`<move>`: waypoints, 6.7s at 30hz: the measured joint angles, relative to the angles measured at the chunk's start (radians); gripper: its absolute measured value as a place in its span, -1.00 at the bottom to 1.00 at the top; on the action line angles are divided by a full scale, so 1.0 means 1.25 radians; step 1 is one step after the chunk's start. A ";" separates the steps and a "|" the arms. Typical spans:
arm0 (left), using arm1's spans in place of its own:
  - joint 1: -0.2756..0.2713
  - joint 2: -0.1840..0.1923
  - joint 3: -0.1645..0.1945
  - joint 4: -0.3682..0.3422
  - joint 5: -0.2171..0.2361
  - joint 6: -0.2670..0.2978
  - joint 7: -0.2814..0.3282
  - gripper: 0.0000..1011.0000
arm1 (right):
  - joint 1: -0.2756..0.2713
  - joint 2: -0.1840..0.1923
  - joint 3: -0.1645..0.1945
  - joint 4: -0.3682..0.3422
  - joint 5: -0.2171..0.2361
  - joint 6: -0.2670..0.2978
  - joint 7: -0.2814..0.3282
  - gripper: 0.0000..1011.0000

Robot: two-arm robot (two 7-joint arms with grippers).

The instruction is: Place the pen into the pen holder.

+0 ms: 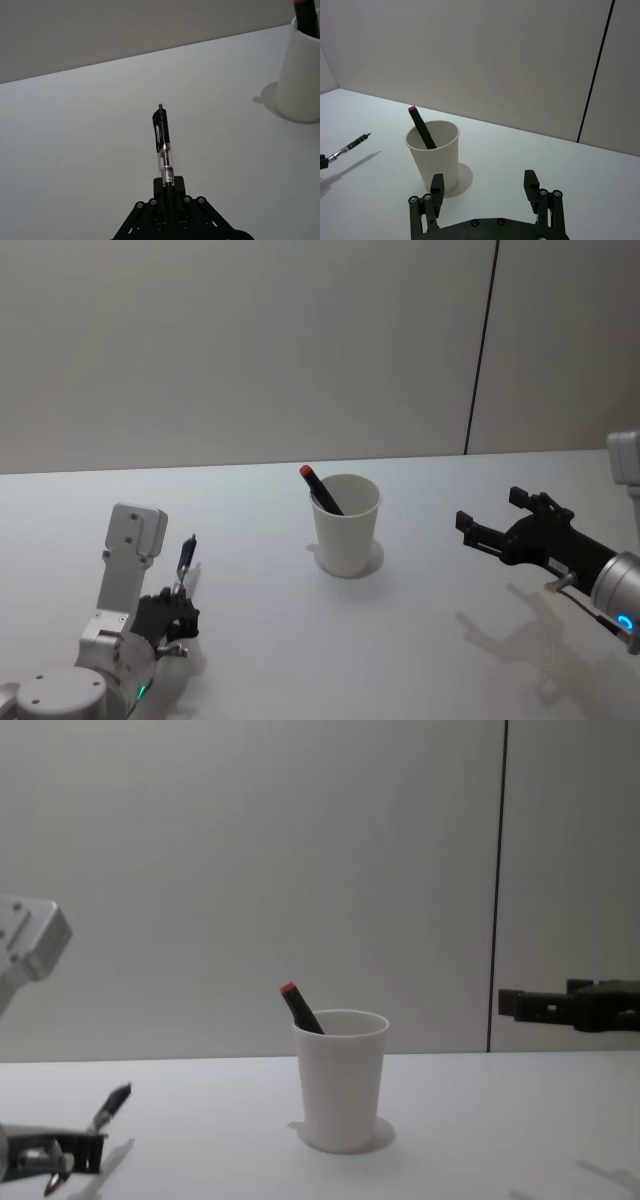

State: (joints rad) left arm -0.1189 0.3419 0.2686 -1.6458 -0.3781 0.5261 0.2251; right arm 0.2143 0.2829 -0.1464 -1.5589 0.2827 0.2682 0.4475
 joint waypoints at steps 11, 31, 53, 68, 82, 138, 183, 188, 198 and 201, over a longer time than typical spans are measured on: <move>-0.003 0.005 -0.008 -0.006 0.047 -0.105 -0.023 -0.74 | 0.000 0.000 0.000 0.000 0.000 0.000 0.000 0.98; -0.050 0.003 -0.016 0.028 0.124 -0.341 -0.166 -0.74 | 0.000 0.000 0.000 0.000 0.000 0.000 0.000 0.98; -0.120 -0.008 -0.015 0.087 0.132 -0.510 -0.417 -0.74 | 0.000 0.000 0.000 0.000 0.000 0.000 0.000 0.98; -0.170 -0.009 -0.014 0.135 0.102 -0.568 -0.618 -0.74 | 0.000 0.000 0.000 0.000 0.000 0.000 0.000 0.98; -0.203 -0.018 0.000 0.164 0.097 -0.580 -0.745 -0.74 | 0.000 0.000 0.000 0.000 0.000 0.000 0.000 0.98; -0.207 -0.018 0.052 0.161 0.088 -0.529 -0.903 -0.74 | 0.000 0.001 -0.001 0.001 0.003 -0.005 0.002 0.98; -0.206 -0.018 0.053 0.161 0.088 -0.528 -0.905 -0.74 | -0.157 0.123 0.065 -0.124 0.135 -0.153 0.147 0.98; -0.206 -0.018 0.053 0.161 0.088 -0.528 -0.905 -0.74 | -0.184 0.135 0.072 -0.145 0.162 -0.168 0.158 0.98; -0.206 -0.018 0.053 0.161 0.088 -0.528 -0.905 -0.74 | -0.219 0.143 0.080 -0.167 0.236 -0.185 0.165 0.98; -0.206 -0.018 0.053 0.161 0.088 -0.528 -0.905 -0.74 | -0.231 0.142 0.081 -0.173 0.272 -0.187 0.164 0.98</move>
State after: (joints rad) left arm -0.3763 0.3194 0.3347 -1.4449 -0.2676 -0.1340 -0.9058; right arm -0.0739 0.4610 -0.0445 -1.7758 0.6223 0.0346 0.6529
